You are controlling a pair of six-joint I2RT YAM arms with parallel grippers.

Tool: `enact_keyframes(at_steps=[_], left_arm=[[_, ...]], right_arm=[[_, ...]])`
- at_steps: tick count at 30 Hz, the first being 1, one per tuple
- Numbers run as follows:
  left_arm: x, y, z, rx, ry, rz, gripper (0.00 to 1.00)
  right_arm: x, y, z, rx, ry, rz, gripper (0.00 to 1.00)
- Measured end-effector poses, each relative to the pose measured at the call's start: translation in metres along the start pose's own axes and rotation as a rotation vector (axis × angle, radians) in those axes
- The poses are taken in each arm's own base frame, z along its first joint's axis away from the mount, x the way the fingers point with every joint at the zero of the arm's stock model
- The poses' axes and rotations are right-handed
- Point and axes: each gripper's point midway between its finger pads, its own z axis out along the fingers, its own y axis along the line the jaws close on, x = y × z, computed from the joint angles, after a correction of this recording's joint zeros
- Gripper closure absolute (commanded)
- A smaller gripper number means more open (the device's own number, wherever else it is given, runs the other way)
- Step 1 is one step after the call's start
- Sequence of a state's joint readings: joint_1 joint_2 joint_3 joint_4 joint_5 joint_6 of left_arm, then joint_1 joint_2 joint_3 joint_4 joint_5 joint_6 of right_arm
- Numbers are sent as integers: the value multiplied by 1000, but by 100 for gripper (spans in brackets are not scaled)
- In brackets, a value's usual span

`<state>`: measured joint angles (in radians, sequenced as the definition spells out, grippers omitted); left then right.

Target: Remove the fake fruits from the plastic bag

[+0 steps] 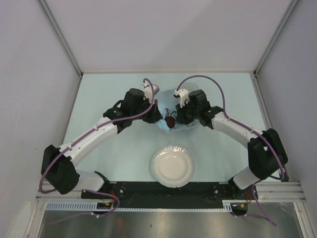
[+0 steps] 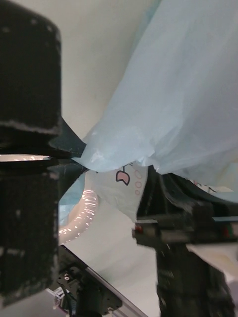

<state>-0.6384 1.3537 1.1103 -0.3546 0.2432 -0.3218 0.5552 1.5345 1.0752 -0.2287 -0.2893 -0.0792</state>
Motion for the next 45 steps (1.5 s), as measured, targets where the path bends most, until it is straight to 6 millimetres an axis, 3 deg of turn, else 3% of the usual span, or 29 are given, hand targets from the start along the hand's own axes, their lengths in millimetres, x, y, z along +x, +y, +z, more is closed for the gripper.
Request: enact_keyframes(at_steps=[3, 6, 13, 15, 21, 26, 32, 35, 36, 39, 45], left_arm=[[-19, -3, -4, 22, -45, 21, 100], [-32, -6, -7, 45, -77, 48, 100], [-33, -13, -7, 88, -78, 82, 100], [-33, -15, -5, 105, -77, 84, 100], [-33, -15, 15, 131, -50, 78, 100], [-33, -15, 24, 141, -34, 74, 100], [-38, -16, 29, 147, -38, 71, 100], [-35, -15, 32, 145, -29, 67, 100], [-35, -14, 33, 145, -26, 67, 100], [-33, -13, 35, 143, -20, 65, 100], [-33, -12, 36, 140, -20, 73, 100]], right_arm=[[1, -11, 13, 42, -4, -1, 81], [-2, -39, 21, 142, -29, 8, 78], [-18, -145, 14, 434, -91, 56, 64], [-18, -160, 8, 474, -92, 58, 59], [-8, -165, 4, 478, -50, 46, 33], [3, -162, 15, 451, -11, 23, 28], [33, -172, 37, 452, 68, 4, 30], [35, -176, 42, 468, 72, -24, 47], [33, -178, 43, 473, 66, -29, 57], [31, -180, 43, 478, 64, -51, 71], [28, -168, 34, 422, 81, -80, 78]])
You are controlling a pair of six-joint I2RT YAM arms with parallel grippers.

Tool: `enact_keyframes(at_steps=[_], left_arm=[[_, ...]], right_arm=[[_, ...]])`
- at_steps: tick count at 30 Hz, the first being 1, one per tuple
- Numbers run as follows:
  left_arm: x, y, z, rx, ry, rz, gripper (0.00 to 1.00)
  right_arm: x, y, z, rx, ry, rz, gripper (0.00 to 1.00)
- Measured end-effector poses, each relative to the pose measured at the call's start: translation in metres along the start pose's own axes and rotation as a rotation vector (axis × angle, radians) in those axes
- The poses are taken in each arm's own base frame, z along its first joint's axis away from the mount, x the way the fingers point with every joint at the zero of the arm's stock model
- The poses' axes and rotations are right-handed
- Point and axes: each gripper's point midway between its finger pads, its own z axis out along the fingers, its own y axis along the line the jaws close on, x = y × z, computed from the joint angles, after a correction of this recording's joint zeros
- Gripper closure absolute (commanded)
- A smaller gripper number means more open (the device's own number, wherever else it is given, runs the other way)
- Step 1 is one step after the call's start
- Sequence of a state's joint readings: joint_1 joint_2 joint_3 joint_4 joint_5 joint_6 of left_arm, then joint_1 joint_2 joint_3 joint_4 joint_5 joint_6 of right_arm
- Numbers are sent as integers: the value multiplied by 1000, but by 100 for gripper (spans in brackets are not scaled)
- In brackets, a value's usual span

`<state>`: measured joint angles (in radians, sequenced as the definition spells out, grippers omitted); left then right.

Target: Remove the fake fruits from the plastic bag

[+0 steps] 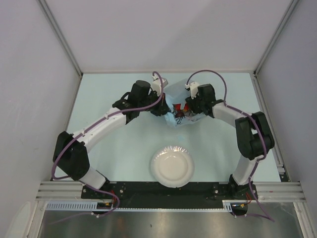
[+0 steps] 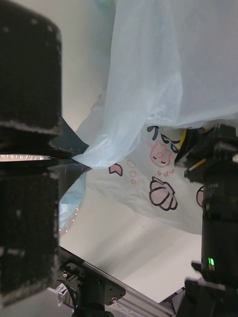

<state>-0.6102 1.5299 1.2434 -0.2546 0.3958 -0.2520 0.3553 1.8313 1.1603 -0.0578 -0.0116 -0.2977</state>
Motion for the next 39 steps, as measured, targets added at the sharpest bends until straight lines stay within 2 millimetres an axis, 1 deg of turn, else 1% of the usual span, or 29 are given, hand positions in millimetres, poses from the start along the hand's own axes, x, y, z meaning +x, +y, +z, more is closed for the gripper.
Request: enact_keyframes(at_steps=[1, 3, 4, 7, 9, 10, 11, 13, 14, 16, 18, 19, 21, 23, 24, 25, 26, 28, 32, 35, 36, 37, 38, 39], left_arm=[[0, 0, 0, -1, -1, 1, 100], [0, 1, 1, -1, 0, 4, 100], [-1, 1, 1, -2, -1, 8, 100], [-3, 4, 2, -7, -3, 13, 100], [-4, 7, 2, -12, -4, 12, 100], [-4, 9, 1, -16, -4, 10, 100], [-5, 11, 1, -20, -6, 11, 100], [-6, 16, 0, -29, -8, 10, 100], [-6, 17, -1, -34, -10, 9, 100], [-7, 19, -2, -38, -13, 11, 100], [-9, 19, -3, -38, -18, 24, 100], [-10, 19, -4, -37, -20, 28, 100], [-16, 17, -5, -35, -30, 42, 100], [-30, 14, -7, -32, -53, 62, 100], [-44, 11, -7, -26, -76, 79, 100], [-55, 9, -7, -22, -98, 94, 100], [-71, 5, -8, -17, -129, 110, 100], [-102, 0, -10, -10, -190, 150, 100], [-170, -12, -21, -1, -326, 230, 100], [-216, -21, -38, 6, -433, 291, 100], [-226, -24, -44, 7, -464, 313, 100], [-232, -26, -49, 11, -483, 328, 100], [-237, -29, -54, 15, -502, 341, 100], [-238, -31, -57, 23, -510, 349, 100]], right_arm=[[-3, 3, -7, -18, -5, 0, 78], [-14, 11, -32, -75, -23, 2, 78], [-25, 14, -49, -104, -52, 1, 78], [-66, 29, -112, -192, -193, -16, 78], [-84, 42, -150, -244, -272, -41, 78], [-90, 50, -167, -269, -304, -57, 78], [-92, 57, -177, -292, -323, -71, 77], [-88, 78, -194, -351, -337, -109, 76], [-82, 87, -197, -380, -326, -121, 77], [-64, 105, -196, -430, -278, -128, 78], [-42, 109, -184, -442, -205, -94, 78], [-35, 106, -178, -434, -177, -73, 78], [-23, 93, -162, -399, -126, -3, 78], [-20, 70, -149, -334, -114, 53, 79], [-22, 58, -145, -302, -121, 71, 79], [-24, 50, -143, -279, -133, 79, 80], [-29, 38, -141, -245, -152, 89, 80], [-41, 19, -139, -197, -181, 98, 80], [-81, -19, -138, -100, -279, 91, 81], [-110, -39, -145, -42, -360, 79, 82], [-118, -45, -149, -24, -388, 76, 82], [-125, -49, -153, -11, -410, 74, 82], [-130, -53, -155, -2, -425, 72, 82], [-132, -55, -157, 4, -432, 71, 82]])
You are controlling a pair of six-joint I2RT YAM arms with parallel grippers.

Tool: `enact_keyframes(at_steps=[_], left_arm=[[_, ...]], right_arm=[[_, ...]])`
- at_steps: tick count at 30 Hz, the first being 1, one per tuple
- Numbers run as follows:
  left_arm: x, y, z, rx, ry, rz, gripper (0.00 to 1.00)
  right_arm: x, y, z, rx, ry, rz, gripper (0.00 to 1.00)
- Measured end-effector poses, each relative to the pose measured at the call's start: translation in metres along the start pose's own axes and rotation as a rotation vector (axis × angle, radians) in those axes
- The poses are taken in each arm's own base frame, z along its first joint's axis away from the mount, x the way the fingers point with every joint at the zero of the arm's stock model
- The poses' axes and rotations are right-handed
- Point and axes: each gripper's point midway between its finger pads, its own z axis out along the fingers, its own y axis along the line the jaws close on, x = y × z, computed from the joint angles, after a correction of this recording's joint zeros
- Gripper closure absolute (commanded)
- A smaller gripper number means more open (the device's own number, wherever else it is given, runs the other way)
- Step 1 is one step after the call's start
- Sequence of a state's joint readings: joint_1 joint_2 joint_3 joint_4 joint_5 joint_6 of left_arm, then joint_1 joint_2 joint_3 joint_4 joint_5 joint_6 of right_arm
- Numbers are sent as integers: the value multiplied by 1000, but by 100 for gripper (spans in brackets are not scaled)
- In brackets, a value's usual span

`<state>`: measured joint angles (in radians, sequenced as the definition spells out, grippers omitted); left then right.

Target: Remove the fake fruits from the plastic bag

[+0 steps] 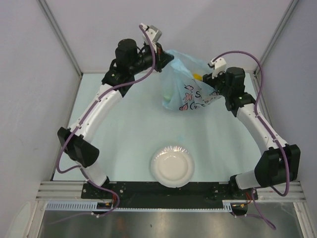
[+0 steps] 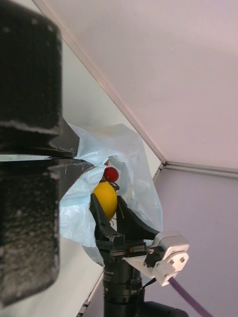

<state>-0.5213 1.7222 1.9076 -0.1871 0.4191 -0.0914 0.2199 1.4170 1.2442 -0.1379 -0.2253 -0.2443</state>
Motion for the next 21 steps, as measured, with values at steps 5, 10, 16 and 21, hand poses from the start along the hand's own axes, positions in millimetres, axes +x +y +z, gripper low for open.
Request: enact_keyframes(at_steps=[5, 10, 16, 21], left_arm=[[55, -11, -14, 41, 110, -28, 100], [168, -25, -29, 87, 373, -71, 100], [268, -54, -69, 152, 636, -112, 100], [285, -72, -84, 184, 705, -99, 100]], right_arm=[[34, 10, -8, -16, 61, 15, 81], [121, 36, -18, -69, 240, 52, 77], [174, 49, -33, -96, 353, 64, 36], [170, 48, -47, -78, 333, 76, 24]])
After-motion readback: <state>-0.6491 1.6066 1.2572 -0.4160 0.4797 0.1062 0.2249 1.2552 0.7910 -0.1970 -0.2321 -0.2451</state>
